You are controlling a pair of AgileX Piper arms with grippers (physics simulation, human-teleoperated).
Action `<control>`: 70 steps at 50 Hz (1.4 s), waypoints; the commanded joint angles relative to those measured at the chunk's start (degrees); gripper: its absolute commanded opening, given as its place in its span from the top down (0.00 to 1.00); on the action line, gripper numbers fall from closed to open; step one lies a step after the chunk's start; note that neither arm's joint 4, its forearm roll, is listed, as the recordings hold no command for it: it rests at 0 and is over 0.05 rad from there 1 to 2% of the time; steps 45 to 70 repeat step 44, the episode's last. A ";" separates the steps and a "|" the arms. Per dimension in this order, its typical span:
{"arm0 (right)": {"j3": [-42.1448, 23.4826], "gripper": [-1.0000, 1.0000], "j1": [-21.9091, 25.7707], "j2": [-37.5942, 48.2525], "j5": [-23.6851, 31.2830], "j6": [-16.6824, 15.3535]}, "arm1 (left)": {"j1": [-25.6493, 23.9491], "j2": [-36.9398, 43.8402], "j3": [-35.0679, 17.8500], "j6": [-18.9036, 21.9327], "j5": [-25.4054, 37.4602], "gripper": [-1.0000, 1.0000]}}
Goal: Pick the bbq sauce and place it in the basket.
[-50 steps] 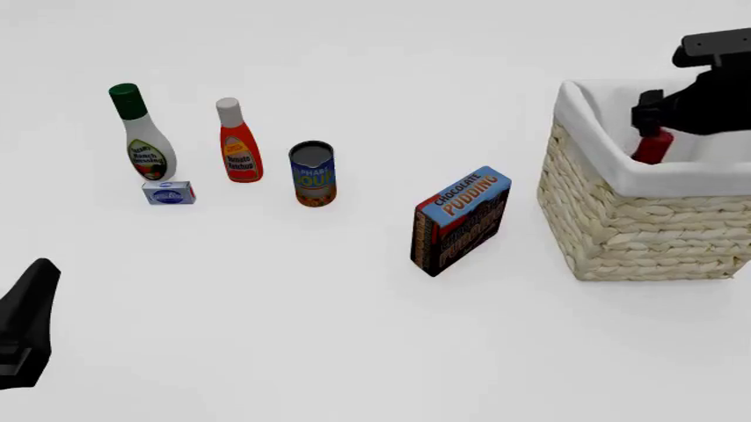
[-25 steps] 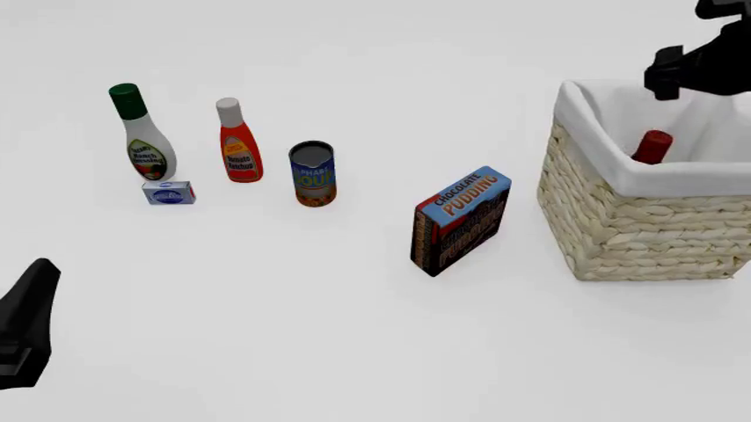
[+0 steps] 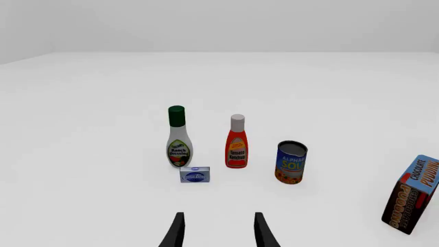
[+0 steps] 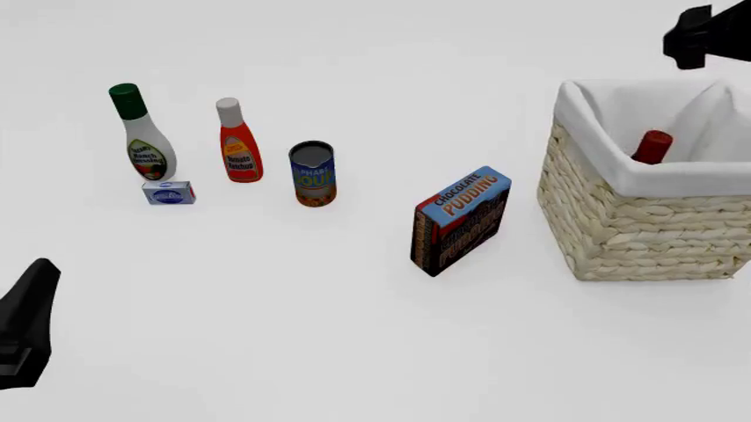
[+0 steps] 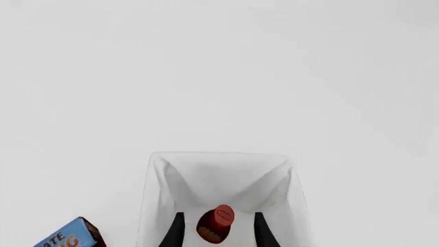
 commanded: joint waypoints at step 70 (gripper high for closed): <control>-1.15 0.00 4.14 -20.49 8.33 3.17 | 0.00 0.00 0.00 0.00 0.00 0.00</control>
